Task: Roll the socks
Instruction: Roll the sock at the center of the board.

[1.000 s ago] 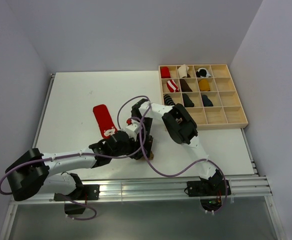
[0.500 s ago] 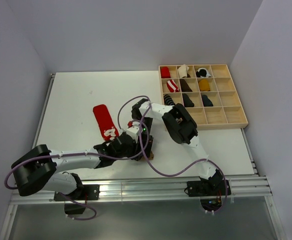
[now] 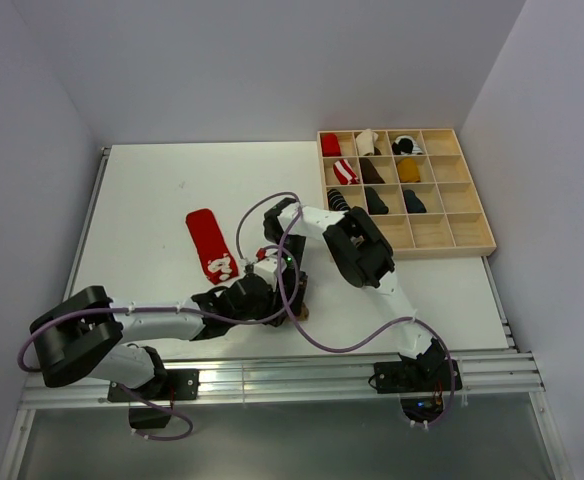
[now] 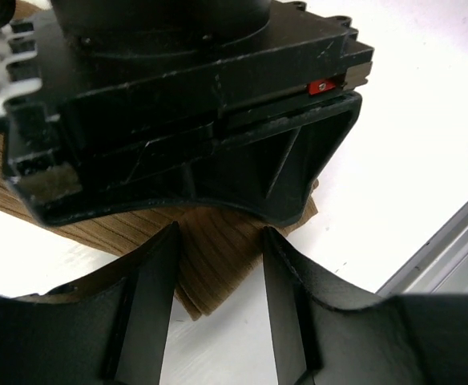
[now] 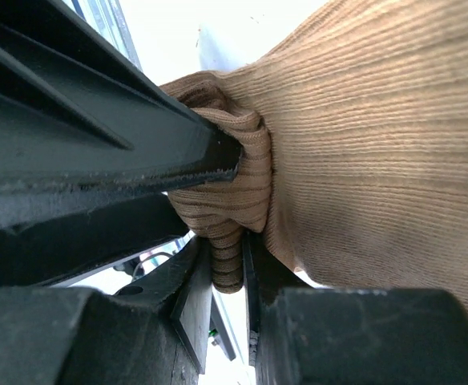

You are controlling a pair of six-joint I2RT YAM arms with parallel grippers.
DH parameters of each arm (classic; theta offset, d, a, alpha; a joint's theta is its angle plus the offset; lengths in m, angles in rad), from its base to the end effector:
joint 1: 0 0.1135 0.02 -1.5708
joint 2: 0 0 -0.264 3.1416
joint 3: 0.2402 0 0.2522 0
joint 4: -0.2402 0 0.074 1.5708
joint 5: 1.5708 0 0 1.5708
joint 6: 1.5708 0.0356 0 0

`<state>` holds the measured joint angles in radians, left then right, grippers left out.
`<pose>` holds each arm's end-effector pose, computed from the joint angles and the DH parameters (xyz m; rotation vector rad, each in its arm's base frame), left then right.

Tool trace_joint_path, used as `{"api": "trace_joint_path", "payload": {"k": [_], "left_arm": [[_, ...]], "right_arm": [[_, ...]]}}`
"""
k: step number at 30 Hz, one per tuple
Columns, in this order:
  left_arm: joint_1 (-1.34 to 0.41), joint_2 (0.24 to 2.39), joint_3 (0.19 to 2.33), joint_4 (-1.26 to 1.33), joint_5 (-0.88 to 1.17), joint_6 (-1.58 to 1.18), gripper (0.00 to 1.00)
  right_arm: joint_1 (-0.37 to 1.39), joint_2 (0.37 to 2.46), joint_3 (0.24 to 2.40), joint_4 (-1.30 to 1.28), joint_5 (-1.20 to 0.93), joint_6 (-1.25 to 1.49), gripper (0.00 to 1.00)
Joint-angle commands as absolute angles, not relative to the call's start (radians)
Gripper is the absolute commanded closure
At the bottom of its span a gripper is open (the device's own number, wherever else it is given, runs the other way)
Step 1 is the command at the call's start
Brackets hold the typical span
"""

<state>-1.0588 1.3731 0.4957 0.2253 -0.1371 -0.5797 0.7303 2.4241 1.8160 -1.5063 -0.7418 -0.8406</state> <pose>0.1305 -0.2223 0.1560 0.4739 2.2723 -0.7296 0.2837 0.2863 0.1106 1.5569 -1.9352 -0.9967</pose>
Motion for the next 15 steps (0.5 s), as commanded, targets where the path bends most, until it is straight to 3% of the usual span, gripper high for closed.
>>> {"api": "trace_joint_path", "payload": {"k": [1,9,15], "left_arm": [[-1.075,1.381,0.45,0.235,-0.114,-0.636,0.5],[-1.077,1.416,0.434,0.233,-0.107,-0.722,0.53],[-1.077,1.48,0.428,0.212,-0.11,-0.773,0.68]], "right_arm": [[0.727,2.48,1.812,-1.43,-0.574,-0.864,0.76],[0.724,2.468,1.801,-1.397,-0.572,-0.841,0.73],[0.718,2.453,1.795,-1.368,-0.583,-0.819,0.67]]}}
